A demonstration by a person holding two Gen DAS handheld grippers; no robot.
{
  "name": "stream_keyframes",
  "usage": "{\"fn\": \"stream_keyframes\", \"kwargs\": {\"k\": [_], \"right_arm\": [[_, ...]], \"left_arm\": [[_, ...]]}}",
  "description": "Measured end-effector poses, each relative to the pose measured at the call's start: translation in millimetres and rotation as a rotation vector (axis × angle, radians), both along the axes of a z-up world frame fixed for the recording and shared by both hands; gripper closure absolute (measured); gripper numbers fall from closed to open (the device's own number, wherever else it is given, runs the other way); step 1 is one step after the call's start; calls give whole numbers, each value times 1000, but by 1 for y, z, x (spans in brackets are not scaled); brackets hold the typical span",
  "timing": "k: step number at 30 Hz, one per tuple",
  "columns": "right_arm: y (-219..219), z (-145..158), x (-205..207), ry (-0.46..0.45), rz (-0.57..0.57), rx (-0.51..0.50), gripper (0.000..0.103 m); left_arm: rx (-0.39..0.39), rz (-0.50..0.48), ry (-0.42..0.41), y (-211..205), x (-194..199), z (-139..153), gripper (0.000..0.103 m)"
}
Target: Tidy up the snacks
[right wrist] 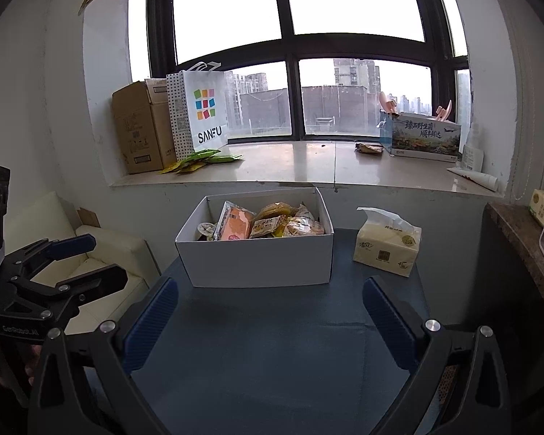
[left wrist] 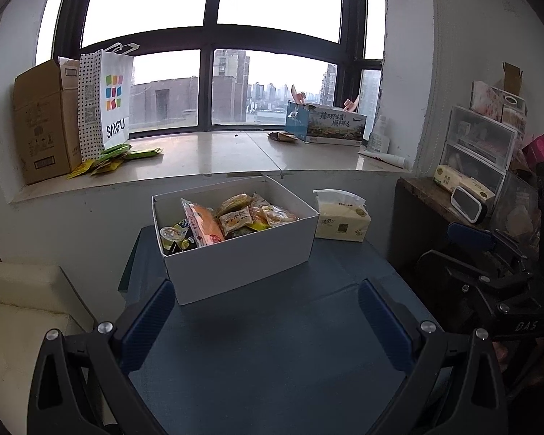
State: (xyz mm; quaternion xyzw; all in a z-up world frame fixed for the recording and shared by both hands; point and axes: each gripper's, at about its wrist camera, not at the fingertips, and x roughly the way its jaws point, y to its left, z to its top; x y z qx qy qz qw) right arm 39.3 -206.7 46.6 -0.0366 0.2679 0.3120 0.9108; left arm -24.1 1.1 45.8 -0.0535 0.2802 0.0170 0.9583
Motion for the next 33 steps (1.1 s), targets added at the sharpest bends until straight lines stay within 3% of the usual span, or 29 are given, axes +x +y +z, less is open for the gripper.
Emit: {"fn": "stream_keyframes", "kwargs": {"k": [33], "right_arm": [[1, 0, -1, 1, 13, -1, 0]], "left_arm": [[0, -8, 0, -2, -2, 2, 0]]}}
